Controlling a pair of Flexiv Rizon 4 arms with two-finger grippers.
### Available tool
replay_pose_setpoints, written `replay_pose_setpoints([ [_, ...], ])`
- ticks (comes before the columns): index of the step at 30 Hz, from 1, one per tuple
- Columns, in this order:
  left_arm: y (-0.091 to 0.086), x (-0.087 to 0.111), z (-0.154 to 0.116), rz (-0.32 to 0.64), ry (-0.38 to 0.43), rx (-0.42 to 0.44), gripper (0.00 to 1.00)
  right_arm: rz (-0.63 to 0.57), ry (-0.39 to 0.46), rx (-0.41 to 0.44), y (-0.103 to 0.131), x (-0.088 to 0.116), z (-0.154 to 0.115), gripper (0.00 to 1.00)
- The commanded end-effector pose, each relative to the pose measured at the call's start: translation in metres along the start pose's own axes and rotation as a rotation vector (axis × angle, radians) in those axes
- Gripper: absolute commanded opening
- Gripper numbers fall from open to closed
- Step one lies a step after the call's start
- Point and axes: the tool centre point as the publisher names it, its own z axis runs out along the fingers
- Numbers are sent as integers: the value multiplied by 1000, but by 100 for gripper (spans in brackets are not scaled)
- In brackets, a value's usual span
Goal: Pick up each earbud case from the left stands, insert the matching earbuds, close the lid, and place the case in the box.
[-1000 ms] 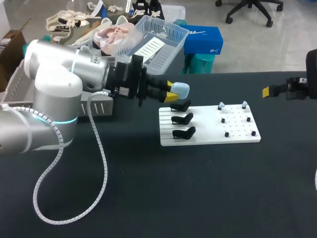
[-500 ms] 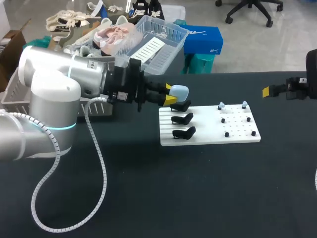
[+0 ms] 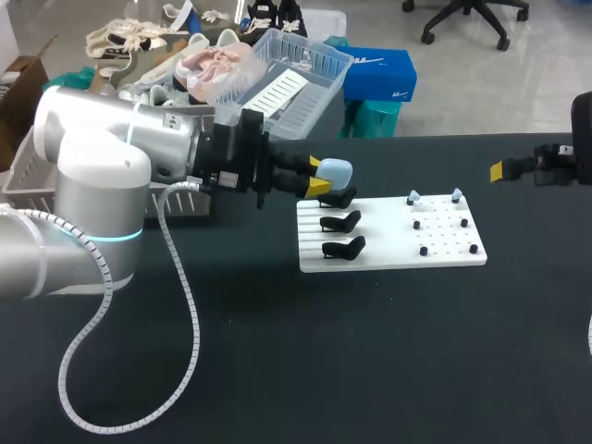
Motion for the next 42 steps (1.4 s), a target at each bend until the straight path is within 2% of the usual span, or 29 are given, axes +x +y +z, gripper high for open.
replay_pose_setpoints([
  [1,-2,1,0,2,-2,-6,0,-2,1,-6,-2,0,0,100],
  [8,-9,8,23,-11,-48,39,0,-2,1,-6,-2,0,0,100],
  [17,-10,15,48,-29,-104,74,0,-2,1,-6,-2,0,0,100],
  [27,-8,24,54,-61,-116,56,0,-2,1,-6,-2,0,0,100],
  [34,-10,26,56,-68,-136,84,0,-2,1,-6,-2,0,0,100],
  [42,-10,28,60,-62,-148,98,0,-44,37,-24,16,8,3,100],
])
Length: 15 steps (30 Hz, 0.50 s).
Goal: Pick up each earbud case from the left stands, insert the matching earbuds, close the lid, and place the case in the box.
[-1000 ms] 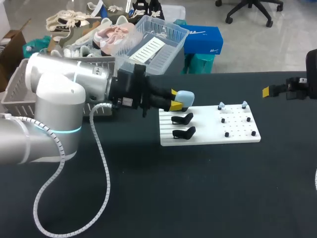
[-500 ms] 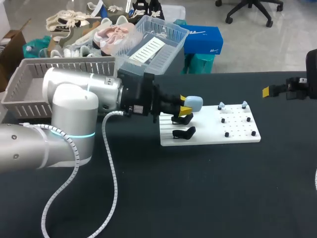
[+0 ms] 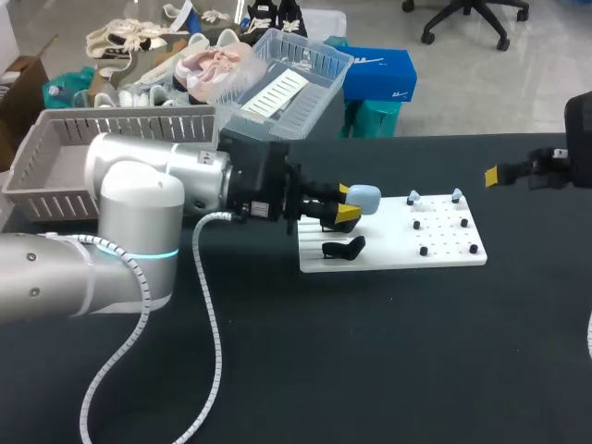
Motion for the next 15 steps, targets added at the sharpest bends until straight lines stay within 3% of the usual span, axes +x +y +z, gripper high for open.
replay_pose_setpoints([
  [1,6,3,4,-1,-8,7,0,-17,5,-12,9,1,-1,100],
  [15,7,5,7,24,-46,-15,0,-136,38,-70,70,15,2,100],
])
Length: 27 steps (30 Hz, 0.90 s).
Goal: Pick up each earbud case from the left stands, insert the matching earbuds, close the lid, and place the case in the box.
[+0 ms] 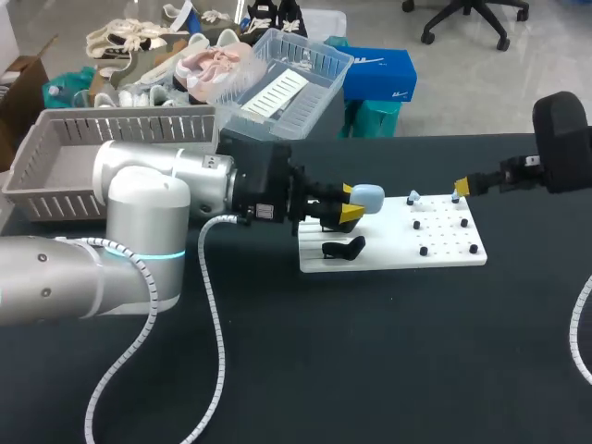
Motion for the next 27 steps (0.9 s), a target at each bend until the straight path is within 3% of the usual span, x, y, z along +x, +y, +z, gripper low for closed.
replay_pose_setpoints([
  [1,0,2,1,11,-10,-7,0,-11,11,-7,12,2,2,100],
  [27,0,2,1,22,-9,-8,0,-69,122,-92,68,10,52,100],
])
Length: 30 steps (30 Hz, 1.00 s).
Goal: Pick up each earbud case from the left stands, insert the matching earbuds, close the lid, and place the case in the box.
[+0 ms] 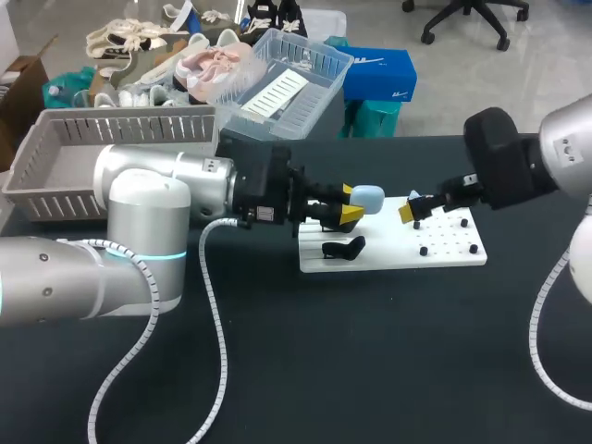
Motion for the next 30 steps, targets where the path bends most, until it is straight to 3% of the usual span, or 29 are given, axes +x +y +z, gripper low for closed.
replay_pose_setpoints([
  [1,-1,1,0,1,-2,-2,0,2,20,-21,1,-7,16,100],
  [13,-1,1,0,1,-2,-2,0,39,77,-27,-5,-12,44,100],
  [30,-1,1,0,1,-2,-2,0,68,109,4,-19,-18,60,100],
])
